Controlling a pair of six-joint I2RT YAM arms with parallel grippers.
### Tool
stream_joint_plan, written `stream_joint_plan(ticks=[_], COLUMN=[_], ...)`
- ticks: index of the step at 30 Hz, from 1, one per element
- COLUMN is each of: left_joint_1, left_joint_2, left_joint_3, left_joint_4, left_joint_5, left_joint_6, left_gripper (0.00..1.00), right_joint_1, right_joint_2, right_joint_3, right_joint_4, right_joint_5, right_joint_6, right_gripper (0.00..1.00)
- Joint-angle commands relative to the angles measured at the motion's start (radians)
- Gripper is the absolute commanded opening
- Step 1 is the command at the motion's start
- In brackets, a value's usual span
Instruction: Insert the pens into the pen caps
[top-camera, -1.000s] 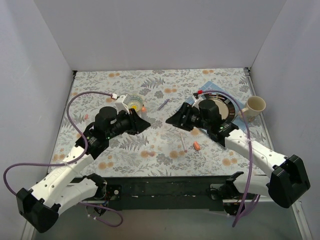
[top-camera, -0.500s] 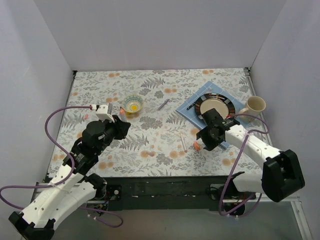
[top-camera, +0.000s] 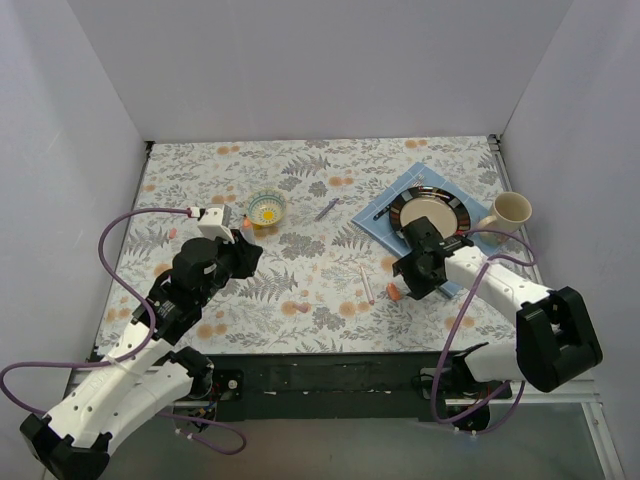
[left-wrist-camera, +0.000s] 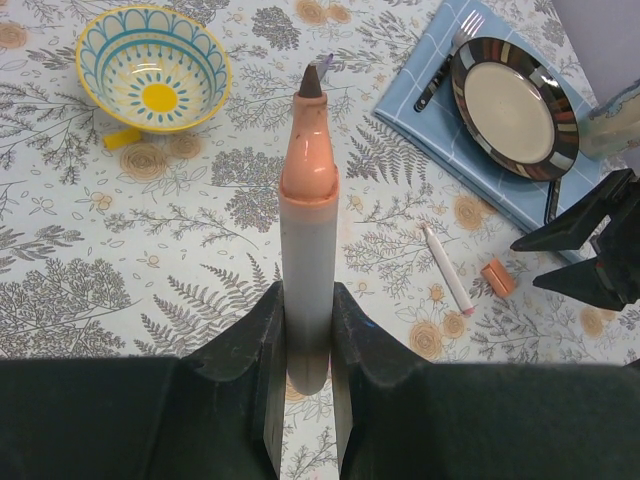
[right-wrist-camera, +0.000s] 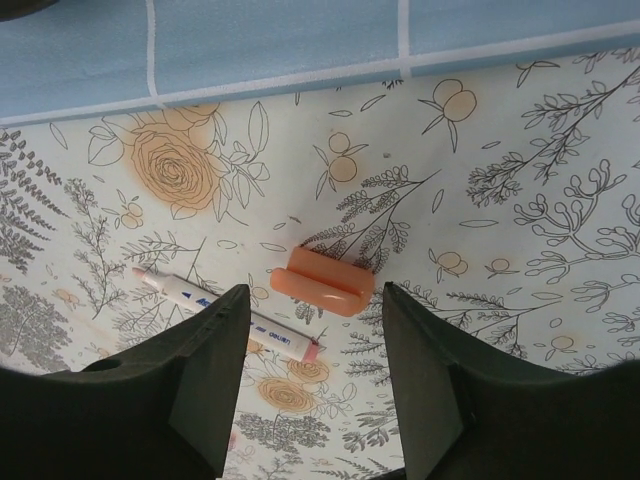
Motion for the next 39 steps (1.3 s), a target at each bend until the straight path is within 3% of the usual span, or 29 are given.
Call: stream_joint_plan(ticks=[1,14,21,24,25,26,28,30,34,37,38,39], left_joint_1=[-0.002,-0.002,-0.002,0.0,-0.002,-0.002,-0.002,-0.002,-0.002,-0.002,0.0,-0.002], left_joint_2=[-0.009,-0.009,0.0,0.003,0.009,0.014,0.02,0.023,0.021,0.024,0.026,0.028], left_joint_3=[0.009,0.008,0.009,0.006,0.009,0.011,0.014,0.014,0.014,0.012,0.012,0.012], left_joint_4=[-0.005,-0.003,-0.003,0.0,0.0,0.0,-0.005,-0.008,-0.003,-0.002,0.0,0.001], left_joint_5=[-0.001,0.015,0.022,0.027,0.028,0.028,0.03,0.028,0.025,0.028,0.03,0.032], left_joint_6=[0.018,0.02,0.02,0.024,0.024,0.027,0.027,0.026,0.024,0.026,0.027,0.026], left_gripper=[0.0,0.0,0.0,0.0,0.0,0.0,0.0,0.0,0.0,0.0,0.0,0.0], right_joint_1=[-0.003,-0.003,0.004,0.004,0.003,0.004,0.004,0.007,0.007,0.006,0.006,0.006], right_joint_2=[0.041,0.123,0.152,0.178,0.204,0.219,0.271,0.288,0.244,0.192,0.18,0.169], right_joint_3=[0.027,-0.003,-0.019,-0.01,-0.001,0.019,0.063,0.1,0.129,0.19,0.209,0.233], right_joint_4=[0.013,0.093,0.168,0.362,0.418,0.455,0.463,0.446,0.367,0.261,0.23,0.178], right_joint_5=[0.007,-0.035,-0.044,-0.125,-0.146,-0.163,-0.223,-0.228,-0.092,0.014,0.039,0.094], right_joint_6=[0.0,-0.042,-0.198,-0.504,-0.719,-0.811,-1.048,-1.135,-1.142,-1.018,-0.966,-0.822], right_gripper=[0.63,0.63,0.6,0.59,0.58,0.53,0.51,0.51,0.54,0.58,0.64,0.65])
